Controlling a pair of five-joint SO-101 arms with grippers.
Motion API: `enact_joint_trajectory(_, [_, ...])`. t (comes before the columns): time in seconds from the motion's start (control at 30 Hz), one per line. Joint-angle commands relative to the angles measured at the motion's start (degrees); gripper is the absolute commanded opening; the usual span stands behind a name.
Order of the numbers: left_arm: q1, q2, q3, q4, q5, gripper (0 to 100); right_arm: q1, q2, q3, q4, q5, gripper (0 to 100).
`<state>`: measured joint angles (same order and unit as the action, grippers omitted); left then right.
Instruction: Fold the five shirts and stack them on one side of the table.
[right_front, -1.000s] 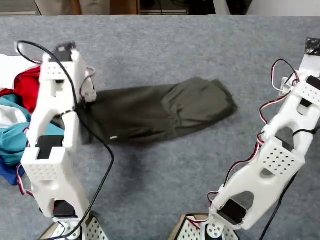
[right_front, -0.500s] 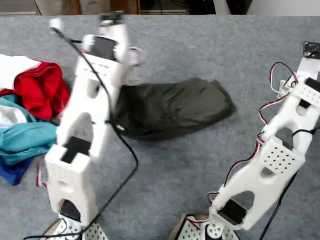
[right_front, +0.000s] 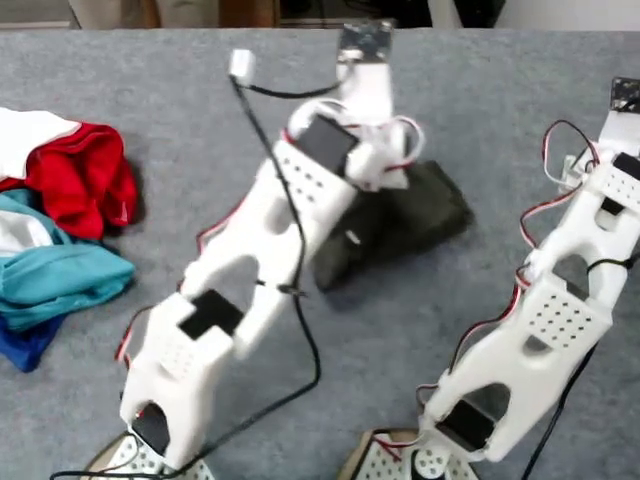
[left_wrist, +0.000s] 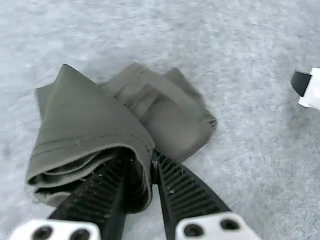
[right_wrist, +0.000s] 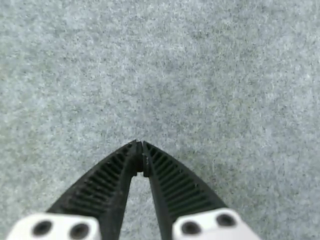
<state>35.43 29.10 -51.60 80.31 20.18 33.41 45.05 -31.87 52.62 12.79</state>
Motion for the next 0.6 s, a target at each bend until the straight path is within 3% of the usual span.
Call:
enact_joint_trajectory(0.0, [2.20,1.01,-2.55,-5.98,1.14,2,1.01,-0.40,-2.86,-1.05,-0.26,0.5])
enact_joint_trajectory(0.23, [3.69,5.23,-2.55,-15.65,2.20,2,0.84,-0.40,-2.86,-1.05,-0.26,0.5])
enact_joint_trajectory(0.43, [5.01,8.13,-2.64,-16.97,2.20,2,0.84,-0.40,-2.86,-1.05,-0.53,0.5])
enact_joint_trajectory(0.57, [5.10,8.75,-2.64,-17.05,3.25,10,0.75,-0.40,-2.77,-0.88,-0.53,0.5])
